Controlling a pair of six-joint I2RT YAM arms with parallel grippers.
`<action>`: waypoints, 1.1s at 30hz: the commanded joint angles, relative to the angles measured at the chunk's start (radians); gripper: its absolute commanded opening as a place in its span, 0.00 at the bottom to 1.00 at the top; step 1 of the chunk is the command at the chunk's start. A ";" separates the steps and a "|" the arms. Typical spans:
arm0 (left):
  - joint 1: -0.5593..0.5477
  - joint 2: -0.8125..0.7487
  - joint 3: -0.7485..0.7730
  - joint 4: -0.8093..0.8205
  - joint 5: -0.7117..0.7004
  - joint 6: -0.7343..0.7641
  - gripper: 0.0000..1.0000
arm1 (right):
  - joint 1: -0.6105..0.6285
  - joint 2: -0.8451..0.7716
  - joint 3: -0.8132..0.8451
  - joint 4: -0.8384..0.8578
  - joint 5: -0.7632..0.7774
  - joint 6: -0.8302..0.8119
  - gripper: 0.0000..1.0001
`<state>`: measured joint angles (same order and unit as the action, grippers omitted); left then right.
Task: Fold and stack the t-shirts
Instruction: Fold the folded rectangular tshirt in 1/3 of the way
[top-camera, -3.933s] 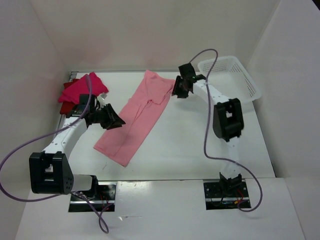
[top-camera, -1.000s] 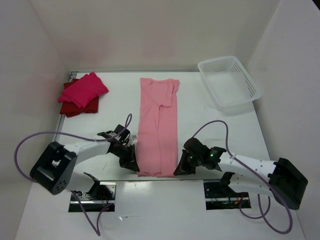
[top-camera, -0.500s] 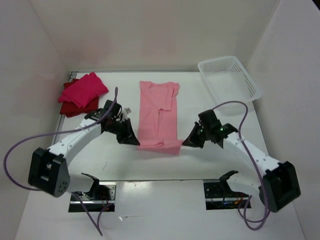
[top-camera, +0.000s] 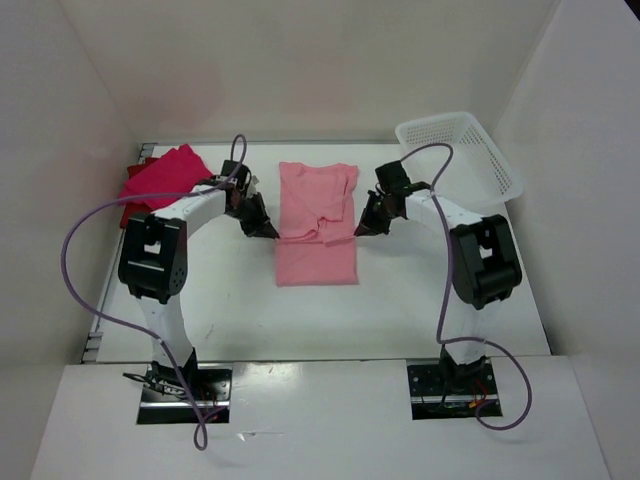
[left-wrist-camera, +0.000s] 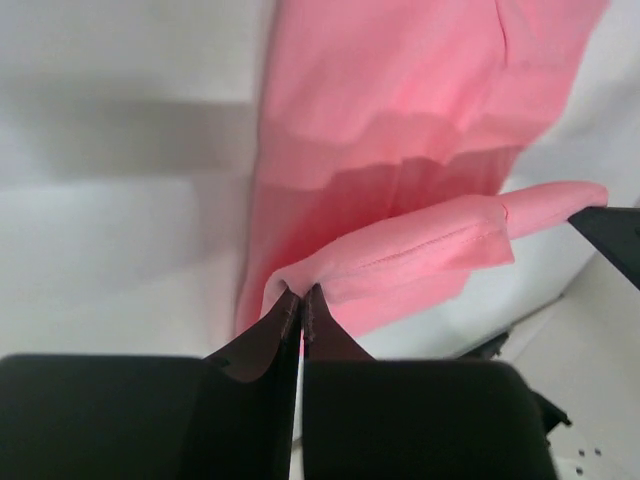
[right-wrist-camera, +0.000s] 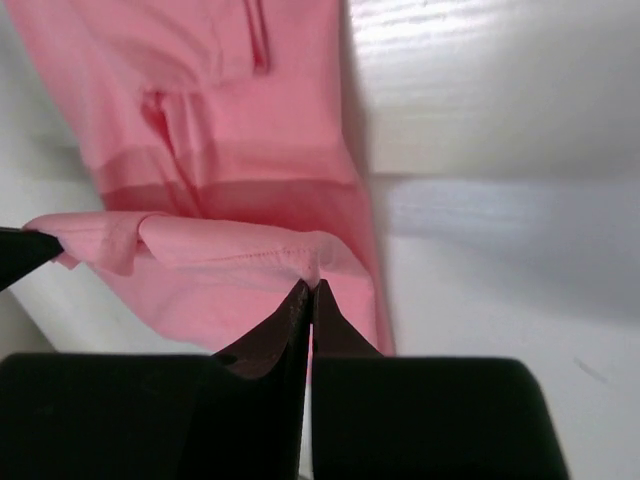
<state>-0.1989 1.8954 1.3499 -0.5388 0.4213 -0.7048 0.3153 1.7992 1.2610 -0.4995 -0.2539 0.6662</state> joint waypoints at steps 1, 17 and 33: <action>0.012 0.069 0.078 0.022 -0.036 0.036 0.00 | -0.019 0.086 0.099 0.029 0.054 -0.050 0.00; 0.021 -0.140 0.014 0.121 -0.024 -0.002 0.35 | -0.010 -0.017 0.141 -0.005 0.077 -0.066 0.36; -0.180 -0.176 -0.405 0.349 0.013 -0.147 0.11 | 0.274 0.247 0.216 0.157 0.090 -0.011 0.00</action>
<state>-0.3622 1.7123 0.9432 -0.2634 0.4343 -0.8375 0.6022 2.0232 1.4082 -0.3992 -0.2134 0.6540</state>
